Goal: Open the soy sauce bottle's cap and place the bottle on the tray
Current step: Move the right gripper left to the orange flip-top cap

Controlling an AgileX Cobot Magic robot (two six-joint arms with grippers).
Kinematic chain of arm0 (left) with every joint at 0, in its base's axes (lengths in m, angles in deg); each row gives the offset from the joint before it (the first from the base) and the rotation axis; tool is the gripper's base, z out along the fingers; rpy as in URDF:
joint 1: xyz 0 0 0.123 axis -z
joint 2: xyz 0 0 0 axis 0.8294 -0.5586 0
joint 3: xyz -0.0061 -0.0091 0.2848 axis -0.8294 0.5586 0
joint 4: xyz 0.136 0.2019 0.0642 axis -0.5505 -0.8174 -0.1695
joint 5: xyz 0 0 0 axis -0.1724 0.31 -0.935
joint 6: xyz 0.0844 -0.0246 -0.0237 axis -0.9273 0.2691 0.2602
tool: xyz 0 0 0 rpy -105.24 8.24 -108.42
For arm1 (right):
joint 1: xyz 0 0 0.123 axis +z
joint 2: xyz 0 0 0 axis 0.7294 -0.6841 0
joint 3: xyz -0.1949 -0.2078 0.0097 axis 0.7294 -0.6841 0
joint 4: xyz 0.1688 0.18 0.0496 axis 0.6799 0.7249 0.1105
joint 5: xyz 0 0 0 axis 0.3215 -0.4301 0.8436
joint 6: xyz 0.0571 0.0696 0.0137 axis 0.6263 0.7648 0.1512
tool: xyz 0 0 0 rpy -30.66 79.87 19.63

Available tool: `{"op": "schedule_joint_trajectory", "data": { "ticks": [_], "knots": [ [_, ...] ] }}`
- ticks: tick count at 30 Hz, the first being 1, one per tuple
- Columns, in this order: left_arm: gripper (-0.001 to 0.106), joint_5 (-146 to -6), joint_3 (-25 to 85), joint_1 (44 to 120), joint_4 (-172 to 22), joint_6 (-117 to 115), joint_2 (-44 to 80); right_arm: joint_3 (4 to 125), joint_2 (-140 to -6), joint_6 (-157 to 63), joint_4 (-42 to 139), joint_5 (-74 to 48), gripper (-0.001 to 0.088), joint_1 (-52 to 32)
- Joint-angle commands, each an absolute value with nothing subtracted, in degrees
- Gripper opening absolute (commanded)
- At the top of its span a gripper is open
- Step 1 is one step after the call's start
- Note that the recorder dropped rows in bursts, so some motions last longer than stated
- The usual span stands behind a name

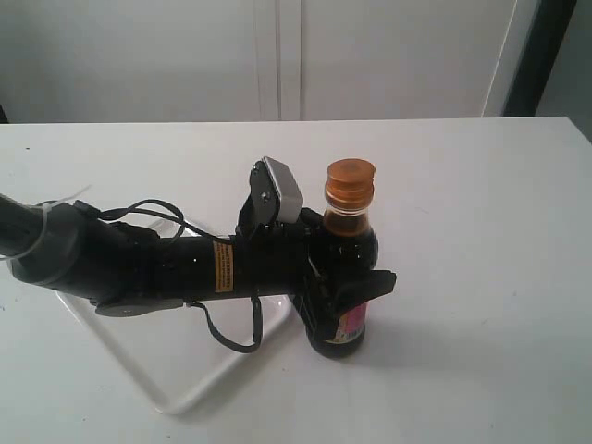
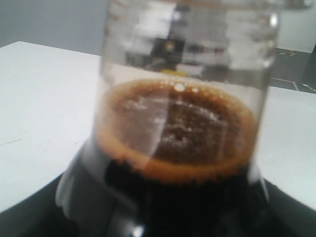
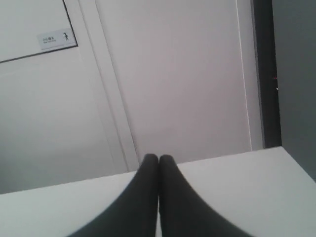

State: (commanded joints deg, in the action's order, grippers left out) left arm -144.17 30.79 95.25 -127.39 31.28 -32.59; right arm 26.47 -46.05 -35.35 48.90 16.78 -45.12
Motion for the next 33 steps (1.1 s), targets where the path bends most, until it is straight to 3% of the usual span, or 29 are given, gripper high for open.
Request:
{"op": "schedule_joint_trajectory", "data": {
  "ticks": [6, 24, 33],
  "knots": [
    [0.0, -144.2, 30.8, 95.3, -128.6, 31.3, -32.6, 26.5, -54.0, -31.6, 41.0, 20.9, 0.0, -45.0],
    [0.0, -142.9, 30.8, 95.3, -131.9, 31.2, -32.6, 31.5, -67.4, 16.2, -22.2, 38.4, 0.0, -44.6],
    [0.0, -142.7, 30.8, 95.3, -130.9, 30.0, -32.6, 32.9, -71.6, 13.0, -20.4, 33.7, 0.0, -44.6]
  ]
}}
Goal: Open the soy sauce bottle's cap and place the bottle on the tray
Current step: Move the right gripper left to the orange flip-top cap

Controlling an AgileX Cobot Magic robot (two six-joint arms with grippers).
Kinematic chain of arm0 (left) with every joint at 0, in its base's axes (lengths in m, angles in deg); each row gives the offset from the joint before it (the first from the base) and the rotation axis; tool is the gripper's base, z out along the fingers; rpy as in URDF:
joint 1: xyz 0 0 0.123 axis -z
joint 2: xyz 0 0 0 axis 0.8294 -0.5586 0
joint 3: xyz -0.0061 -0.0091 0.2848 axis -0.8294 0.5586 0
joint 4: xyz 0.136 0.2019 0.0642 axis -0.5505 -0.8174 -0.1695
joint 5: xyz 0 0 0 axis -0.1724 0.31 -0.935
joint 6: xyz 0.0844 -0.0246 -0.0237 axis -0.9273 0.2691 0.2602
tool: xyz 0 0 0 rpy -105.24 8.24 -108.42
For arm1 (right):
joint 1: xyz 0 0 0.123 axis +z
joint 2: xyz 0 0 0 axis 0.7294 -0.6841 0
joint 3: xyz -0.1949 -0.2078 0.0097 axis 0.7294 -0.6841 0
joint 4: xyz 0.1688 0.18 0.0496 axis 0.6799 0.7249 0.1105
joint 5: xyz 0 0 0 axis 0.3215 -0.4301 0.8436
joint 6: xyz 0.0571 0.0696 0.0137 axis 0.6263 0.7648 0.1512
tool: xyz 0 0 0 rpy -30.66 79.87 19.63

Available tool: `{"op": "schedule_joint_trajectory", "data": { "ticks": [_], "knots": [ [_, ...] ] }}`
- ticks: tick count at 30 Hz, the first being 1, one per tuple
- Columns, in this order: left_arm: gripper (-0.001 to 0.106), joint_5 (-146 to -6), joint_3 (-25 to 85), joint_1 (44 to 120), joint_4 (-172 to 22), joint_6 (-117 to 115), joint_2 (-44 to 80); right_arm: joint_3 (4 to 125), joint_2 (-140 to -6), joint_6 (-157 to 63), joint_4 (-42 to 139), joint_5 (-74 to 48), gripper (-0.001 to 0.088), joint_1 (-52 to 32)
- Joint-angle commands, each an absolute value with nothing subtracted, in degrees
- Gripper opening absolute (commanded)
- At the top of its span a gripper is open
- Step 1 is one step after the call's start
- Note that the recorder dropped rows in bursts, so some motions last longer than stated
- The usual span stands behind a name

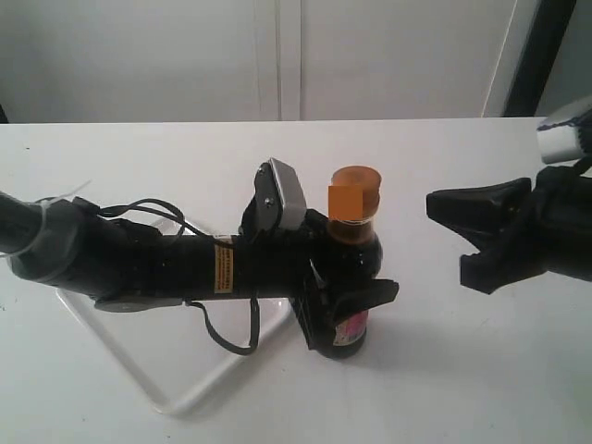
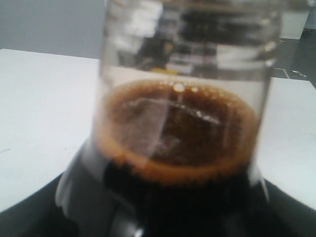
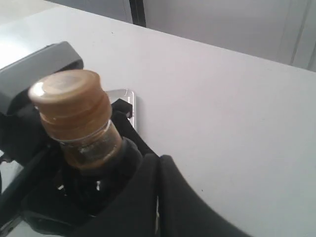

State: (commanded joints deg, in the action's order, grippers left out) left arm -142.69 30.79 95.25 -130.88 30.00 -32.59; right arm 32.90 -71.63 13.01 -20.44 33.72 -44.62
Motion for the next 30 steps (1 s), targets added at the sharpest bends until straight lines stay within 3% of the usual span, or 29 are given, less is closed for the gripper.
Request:
{"op": "schedule_joint_trajectory", "data": {
  "ticks": [13, 17, 22, 27, 30],
  "knots": [
    [0.0, -141.2, 30.8, 95.5, -125.6, 28.0, -32.6, 33.2, -72.3, -11.7, 8.8, 17.3, 0.0, -33.9],
    [0.0, -141.2, 30.8, 95.5, -126.0, 28.1, -32.6, 33.1, -72.3, -15.2, 9.5, 15.7, 0.0, -31.9],
    [0.0, -141.2, 30.8, 95.5, -126.0, 28.1, -32.6, 33.4, -72.4, -0.5, -6.0, 12.3, 0.0, -31.9],
    [0.0, -141.3, 30.8, 95.5, -126.0, 28.1, -32.6, 34.8, -74.6, 35.6, -41.9, 18.0, 0.0, -32.2],
    [0.0, -141.9, 30.8, 95.5, -127.3, 28.1, -32.6, 36.3, -75.2, 41.7, -41.9, 24.6, 0.0, -34.1]
  ]
}}
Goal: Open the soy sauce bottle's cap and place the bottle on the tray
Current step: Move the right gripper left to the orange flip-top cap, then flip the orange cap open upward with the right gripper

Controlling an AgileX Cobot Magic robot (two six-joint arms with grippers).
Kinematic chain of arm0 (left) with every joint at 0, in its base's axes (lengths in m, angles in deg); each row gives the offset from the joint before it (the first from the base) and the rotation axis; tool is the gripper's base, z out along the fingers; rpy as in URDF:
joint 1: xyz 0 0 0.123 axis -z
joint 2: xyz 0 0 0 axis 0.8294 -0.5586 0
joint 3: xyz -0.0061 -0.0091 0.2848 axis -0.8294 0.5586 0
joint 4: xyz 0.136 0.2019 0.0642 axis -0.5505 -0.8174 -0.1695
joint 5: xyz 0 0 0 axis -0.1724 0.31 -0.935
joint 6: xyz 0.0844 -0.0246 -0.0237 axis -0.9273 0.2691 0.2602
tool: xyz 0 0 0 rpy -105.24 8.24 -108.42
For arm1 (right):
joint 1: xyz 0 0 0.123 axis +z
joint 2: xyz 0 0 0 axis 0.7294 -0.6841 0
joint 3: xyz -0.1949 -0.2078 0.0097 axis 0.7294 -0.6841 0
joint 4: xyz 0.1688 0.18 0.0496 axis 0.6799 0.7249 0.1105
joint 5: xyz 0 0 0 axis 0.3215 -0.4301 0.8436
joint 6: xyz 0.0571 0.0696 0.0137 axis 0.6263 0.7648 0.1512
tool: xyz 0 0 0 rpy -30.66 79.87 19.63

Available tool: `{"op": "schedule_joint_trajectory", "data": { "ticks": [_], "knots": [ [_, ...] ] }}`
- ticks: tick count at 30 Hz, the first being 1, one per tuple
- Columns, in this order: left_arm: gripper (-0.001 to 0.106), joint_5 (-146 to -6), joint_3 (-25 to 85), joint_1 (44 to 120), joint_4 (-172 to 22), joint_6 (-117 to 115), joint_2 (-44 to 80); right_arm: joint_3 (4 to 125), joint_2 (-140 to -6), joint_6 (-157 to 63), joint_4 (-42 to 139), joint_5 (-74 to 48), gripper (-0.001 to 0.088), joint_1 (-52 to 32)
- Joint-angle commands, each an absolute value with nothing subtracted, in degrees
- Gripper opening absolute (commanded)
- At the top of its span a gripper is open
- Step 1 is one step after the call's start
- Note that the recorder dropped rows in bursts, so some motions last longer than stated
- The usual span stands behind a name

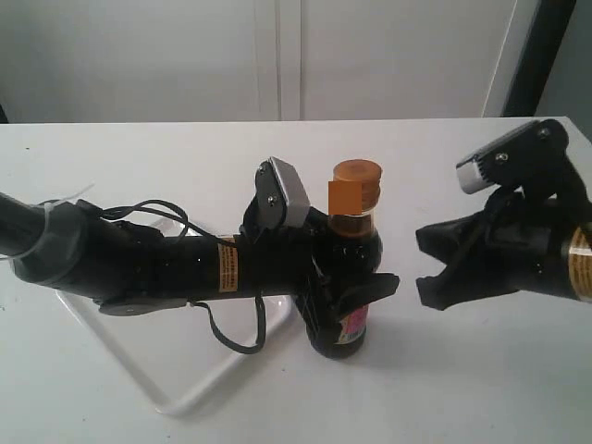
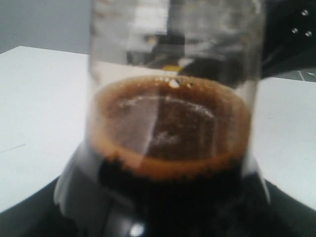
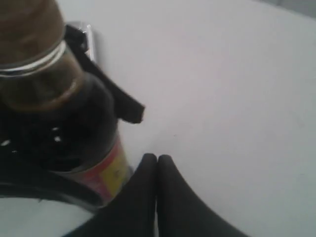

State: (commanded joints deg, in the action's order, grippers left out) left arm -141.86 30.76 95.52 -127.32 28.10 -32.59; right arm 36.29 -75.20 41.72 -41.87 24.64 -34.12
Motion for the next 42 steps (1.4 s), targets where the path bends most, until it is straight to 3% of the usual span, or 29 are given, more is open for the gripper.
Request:
{"op": "schedule_joint_trajectory", "data": {
  "ticks": [9, 15, 42],
  "knots": [
    [0.0, -141.8, 30.8, 95.5, -129.7, 28.1, -32.6, 40.0, -76.5, 44.3, -41.9, 55.4, 0.0, -45.3],
    [0.0, -141.8, 30.8, 95.5, -129.7, 28.1, -32.6, 40.0, -79.1, 44.1, -41.9, 65.5, 0.0, -46.8],
    [0.0, -141.6, 30.8, 95.5, -130.8, 25.2, -32.6, 48.7, -86.0, 48.8, -41.9, 63.7, 0.0, -43.3]
  ]
}}
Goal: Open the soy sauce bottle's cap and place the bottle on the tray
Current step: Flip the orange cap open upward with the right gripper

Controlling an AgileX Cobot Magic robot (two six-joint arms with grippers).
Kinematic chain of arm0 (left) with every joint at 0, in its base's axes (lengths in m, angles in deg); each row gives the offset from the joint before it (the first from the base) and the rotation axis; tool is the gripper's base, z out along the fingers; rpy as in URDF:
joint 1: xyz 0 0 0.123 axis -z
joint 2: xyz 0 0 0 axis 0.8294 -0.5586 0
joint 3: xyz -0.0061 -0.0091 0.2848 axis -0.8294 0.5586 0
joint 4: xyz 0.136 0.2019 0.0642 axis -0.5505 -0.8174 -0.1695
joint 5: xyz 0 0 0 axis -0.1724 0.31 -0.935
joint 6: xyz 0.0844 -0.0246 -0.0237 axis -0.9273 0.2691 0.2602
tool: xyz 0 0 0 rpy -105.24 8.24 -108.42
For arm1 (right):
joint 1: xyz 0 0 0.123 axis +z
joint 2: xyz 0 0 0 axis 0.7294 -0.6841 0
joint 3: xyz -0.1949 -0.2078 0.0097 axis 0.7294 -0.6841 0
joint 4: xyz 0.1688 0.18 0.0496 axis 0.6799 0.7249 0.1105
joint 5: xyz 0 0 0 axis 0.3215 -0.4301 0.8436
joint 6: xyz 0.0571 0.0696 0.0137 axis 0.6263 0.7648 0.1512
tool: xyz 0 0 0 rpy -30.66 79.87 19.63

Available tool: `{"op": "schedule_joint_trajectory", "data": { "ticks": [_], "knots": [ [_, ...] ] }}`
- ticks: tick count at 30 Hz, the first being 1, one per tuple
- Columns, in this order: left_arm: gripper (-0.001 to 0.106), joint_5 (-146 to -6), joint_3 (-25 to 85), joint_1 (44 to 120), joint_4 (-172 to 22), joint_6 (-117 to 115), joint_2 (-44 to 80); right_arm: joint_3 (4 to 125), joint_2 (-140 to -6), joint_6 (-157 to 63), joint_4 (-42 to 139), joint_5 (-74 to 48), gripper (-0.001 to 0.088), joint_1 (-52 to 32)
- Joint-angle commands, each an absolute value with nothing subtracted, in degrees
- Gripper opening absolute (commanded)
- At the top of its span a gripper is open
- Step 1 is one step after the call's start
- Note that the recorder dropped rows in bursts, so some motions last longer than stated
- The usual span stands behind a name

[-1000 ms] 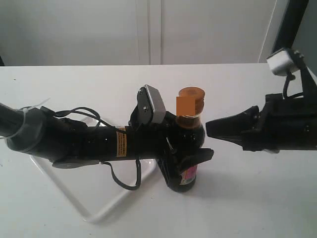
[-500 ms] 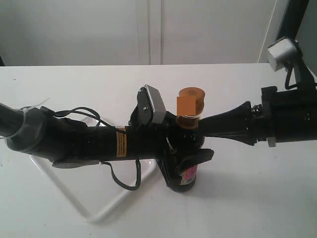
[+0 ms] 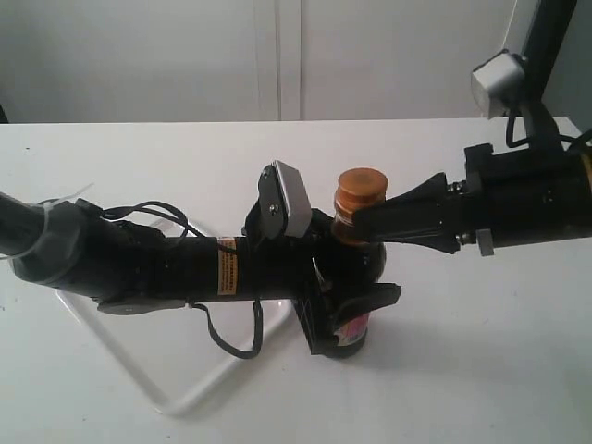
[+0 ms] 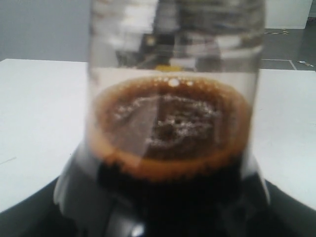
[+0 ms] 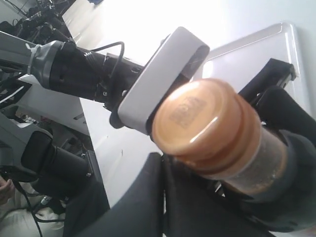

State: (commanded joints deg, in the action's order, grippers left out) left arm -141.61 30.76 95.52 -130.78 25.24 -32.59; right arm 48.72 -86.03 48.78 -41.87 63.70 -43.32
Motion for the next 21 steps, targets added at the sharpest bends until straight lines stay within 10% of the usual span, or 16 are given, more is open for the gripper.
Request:
{"op": "schedule_joint_trajectory", "data": {
  "ticks": [21],
  "knots": [
    [0.0, -141.5, 30.8, 95.5, -132.3, 25.1, -32.6, 57.8, -86.0, 54.8, -41.6, 54.6, 0.0, -43.3]
  ]
}}
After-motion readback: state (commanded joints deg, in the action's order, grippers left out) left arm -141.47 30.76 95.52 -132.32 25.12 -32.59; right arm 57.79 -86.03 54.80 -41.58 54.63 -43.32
